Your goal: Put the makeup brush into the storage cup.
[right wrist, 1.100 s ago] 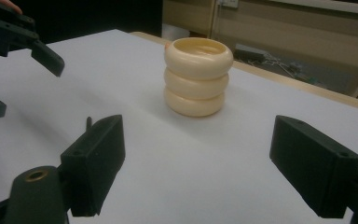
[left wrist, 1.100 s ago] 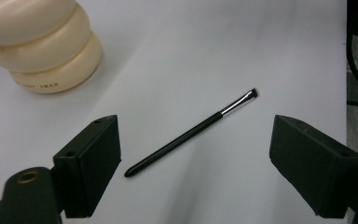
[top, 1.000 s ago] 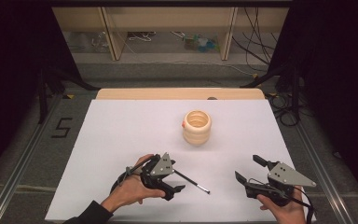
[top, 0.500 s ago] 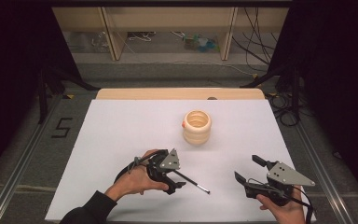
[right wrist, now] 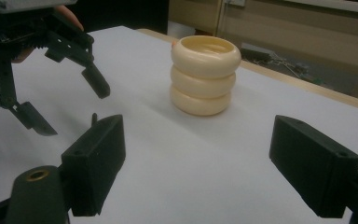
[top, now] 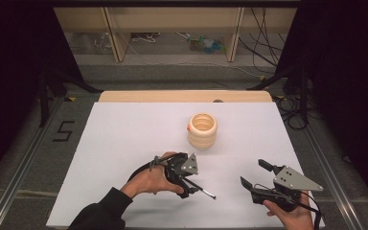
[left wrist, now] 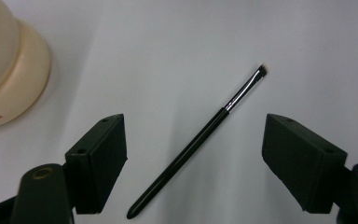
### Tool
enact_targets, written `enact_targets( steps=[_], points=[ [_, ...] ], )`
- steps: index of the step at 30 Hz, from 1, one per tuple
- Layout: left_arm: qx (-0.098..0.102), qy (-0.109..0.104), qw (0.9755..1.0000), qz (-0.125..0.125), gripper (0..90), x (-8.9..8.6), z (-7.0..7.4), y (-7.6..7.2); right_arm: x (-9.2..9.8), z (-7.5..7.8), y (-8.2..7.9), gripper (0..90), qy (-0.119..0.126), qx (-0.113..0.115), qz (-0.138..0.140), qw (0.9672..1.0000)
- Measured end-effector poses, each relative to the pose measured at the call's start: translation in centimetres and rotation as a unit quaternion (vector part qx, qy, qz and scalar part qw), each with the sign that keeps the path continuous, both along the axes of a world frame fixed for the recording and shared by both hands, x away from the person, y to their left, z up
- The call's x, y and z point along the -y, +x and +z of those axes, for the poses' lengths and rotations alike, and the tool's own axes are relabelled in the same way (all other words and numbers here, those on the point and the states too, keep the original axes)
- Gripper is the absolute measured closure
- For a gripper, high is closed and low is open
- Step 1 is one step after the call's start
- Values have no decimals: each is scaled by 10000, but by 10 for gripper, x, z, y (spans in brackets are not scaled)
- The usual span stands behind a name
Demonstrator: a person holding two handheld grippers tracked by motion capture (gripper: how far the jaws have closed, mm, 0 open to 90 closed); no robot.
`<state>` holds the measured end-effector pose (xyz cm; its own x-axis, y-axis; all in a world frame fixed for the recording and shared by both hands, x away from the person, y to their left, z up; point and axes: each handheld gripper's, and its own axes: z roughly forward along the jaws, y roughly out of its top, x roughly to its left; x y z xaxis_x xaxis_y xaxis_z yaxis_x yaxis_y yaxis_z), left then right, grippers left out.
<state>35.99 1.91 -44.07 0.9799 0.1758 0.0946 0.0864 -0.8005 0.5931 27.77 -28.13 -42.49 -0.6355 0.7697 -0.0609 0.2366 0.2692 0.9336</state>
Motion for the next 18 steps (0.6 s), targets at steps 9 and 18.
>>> enact_targets(
  steps=[9,18],
  points=[
    [-156,455,9985,-247,223,13,-9,7,-1,-1,0,193,40,18,27,10000],
    [-213,596,9977,-254,249,14,-14,12,-1,0,0,194,-31,-65,63,10000]
  ],
)
